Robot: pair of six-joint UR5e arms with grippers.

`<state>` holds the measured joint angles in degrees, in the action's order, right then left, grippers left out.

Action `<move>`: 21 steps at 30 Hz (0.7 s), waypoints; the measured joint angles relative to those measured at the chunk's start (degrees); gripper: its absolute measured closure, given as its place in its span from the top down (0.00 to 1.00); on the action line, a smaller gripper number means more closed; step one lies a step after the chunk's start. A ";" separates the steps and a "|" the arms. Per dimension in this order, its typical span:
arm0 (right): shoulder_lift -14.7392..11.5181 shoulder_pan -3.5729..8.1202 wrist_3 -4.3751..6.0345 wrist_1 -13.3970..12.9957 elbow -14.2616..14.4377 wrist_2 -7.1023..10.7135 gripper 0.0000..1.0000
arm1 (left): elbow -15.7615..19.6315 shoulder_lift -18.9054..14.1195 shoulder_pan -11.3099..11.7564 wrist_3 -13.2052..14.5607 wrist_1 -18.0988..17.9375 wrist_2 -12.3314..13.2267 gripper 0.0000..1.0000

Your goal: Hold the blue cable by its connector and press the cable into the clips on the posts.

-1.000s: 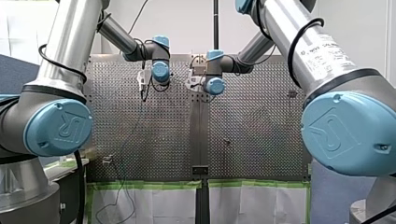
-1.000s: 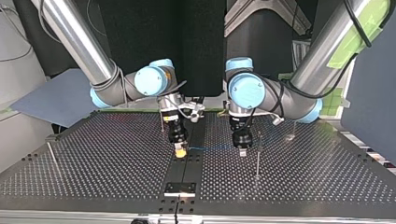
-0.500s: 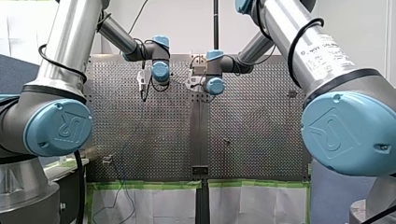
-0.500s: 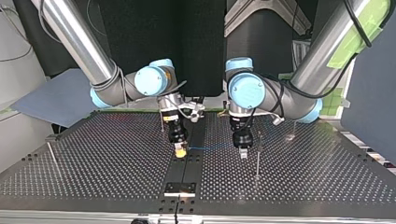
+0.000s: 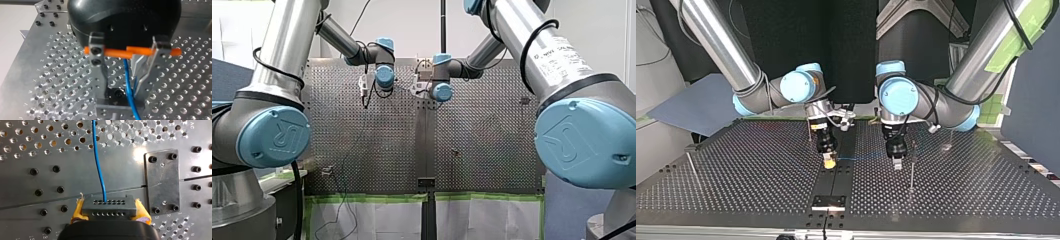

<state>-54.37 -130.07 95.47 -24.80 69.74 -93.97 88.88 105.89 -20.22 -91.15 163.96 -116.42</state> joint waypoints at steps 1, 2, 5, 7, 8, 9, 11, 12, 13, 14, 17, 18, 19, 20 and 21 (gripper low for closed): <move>0.00 0.01 0.00 0.00 0.00 0.00 0.00 | 0.01 -0.01 -0.04 0.13 0.01 -0.05 0.40; 0.00 0.01 0.00 0.00 0.01 0.00 0.00 | 0.01 -0.04 -0.08 0.24 0.03 -0.09 0.33; 0.00 0.01 0.00 0.00 0.01 0.00 0.00 | 0.02 -0.25 -0.21 0.46 0.02 -0.52 0.24; 0.00 0.00 0.00 0.00 0.01 0.00 0.00 | 0.02 -0.38 -0.32 0.67 -0.01 -1.18 0.15; 0.00 0.00 0.00 0.00 0.01 0.00 0.00 | 0.03 -0.41 -0.37 0.86 -0.02 -1.50 0.11; 0.01 0.01 0.00 0.00 0.01 0.00 0.00 | 0.03 -0.44 -0.44 1.20 -0.05 -1.94 0.11; 0.00 0.02 0.00 0.00 0.01 0.00 0.00 | 0.04 -0.46 -0.53 1.67 -0.14 -2.45 0.03; 0.01 0.02 0.00 0.00 0.00 0.00 0.00 | 0.04 -0.46 -0.61 1.88 -0.21 -2.65 0.03; 0.00 0.02 0.00 0.00 0.01 0.00 0.00 | 0.04 -0.46 -0.68 2.00 -0.26 -2.76 0.00; 0.01 0.02 0.00 0.00 0.01 0.00 0.00 | 0.04 -0.46 -0.76 2.11 -0.30 -2.83 0.00; 0.01 -0.01 0.00 0.00 0.01 0.00 0.00 | 0.04 -0.47 -0.99 2.55 -0.49 -2.93 0.00; 0.01 -0.02 0.00 0.00 0.01 0.00 0.00 | 0.03 -0.48 -1.07 2.68 -0.62 -2.95 0.00; 0.00 -0.03 0.00 0.01 0.00 0.00 0.00 | 0.03 -0.48 -1.14 2.75 -0.73 -2.95 0.00; 0.01 -0.04 0.00 0.00 -0.01 0.00 0.00 | 0.03 -0.48 -1.20 2.81 -0.83 -2.96 0.00; 0.01 -0.06 0.00 0.01 0.00 0.00 0.00 | 0.03 -0.48 -1.26 2.84 -0.96 -2.94 0.00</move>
<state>-54.36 -130.13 95.46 -24.79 69.74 -93.97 88.92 105.41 -21.48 -88.31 163.00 -119.37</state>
